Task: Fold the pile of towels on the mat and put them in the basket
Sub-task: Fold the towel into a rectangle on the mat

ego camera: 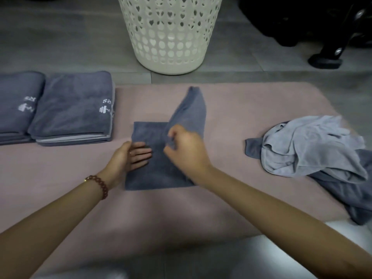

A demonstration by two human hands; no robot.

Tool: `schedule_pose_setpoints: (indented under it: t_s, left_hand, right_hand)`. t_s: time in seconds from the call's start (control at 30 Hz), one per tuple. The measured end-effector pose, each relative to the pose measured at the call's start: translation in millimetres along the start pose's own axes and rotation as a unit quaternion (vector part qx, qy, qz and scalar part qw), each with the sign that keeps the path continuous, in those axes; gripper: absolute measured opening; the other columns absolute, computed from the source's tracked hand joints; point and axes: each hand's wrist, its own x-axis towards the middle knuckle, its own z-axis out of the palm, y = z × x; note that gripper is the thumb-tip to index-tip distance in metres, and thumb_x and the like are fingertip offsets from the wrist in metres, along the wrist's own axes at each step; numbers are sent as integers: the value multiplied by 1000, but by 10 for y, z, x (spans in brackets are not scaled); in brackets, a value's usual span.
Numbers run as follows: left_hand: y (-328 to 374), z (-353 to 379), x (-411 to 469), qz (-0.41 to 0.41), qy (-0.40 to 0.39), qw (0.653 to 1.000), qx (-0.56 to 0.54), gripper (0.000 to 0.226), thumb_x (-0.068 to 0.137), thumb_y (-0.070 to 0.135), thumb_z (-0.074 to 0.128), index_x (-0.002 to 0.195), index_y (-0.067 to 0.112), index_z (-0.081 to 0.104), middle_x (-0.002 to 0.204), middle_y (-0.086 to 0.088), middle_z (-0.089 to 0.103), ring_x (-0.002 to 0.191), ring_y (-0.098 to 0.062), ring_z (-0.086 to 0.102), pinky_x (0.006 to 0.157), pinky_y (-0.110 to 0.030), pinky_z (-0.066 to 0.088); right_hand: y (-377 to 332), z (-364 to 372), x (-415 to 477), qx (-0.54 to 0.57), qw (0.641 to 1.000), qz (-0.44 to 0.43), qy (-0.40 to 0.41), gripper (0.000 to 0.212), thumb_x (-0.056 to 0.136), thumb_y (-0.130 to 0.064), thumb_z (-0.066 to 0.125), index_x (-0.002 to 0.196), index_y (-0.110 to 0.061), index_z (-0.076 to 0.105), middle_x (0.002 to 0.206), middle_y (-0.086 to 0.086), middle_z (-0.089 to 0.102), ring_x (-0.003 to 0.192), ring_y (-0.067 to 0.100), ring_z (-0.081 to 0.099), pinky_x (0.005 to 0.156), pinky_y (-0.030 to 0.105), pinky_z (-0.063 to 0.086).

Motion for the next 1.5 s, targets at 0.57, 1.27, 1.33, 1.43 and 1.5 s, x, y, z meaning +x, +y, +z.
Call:
schedule_pose_setpoints:
  t_s: [0.57,1.27,1.33,1.43,1.5]
  left_hand:
    - [-403,-129,148,240,87,901,351,35,89,-3,53,119,13,58,111,-6,54,107,-25,54,86,0,30]
    - [-184,91,726,271,43,698,662,65,88,54,22,146,25,31,154,-6,25,143,-28,19,112,-50,13]
    - [-215,39,869,235,57,709,662,75,81,66,18,148,32,18,158,-1,14,145,-24,9,112,-54,11]
    - [-131,-30,1026,203,44,720,662,88,71,77,18,149,37,10,158,0,9,146,-21,4,112,-58,11]
    - [-85,-50,1074,197,29,711,675,93,67,80,16,149,37,7,158,1,7,145,-22,1,112,-59,9]
  right_hand:
    - [829,584,-352,-197,961,-17,-195,97,67,-76,-14,150,-28,-3,158,7,-14,145,27,-13,115,45,-8]
    - [1118,679,854,-210,964,-60,-149,67,88,-58,10,150,-31,15,159,-3,11,146,25,8,115,48,5]
    - [1263,743,938,-186,966,0,-182,67,90,-64,27,149,-39,7,159,-1,4,146,25,2,116,50,4]
    - [1325,791,973,-175,971,46,-155,86,76,-78,28,149,-37,5,158,8,8,145,24,7,117,47,5]
    - [1301,815,984,-189,969,50,-152,90,73,-79,24,149,-36,3,158,8,3,146,25,3,116,49,2]
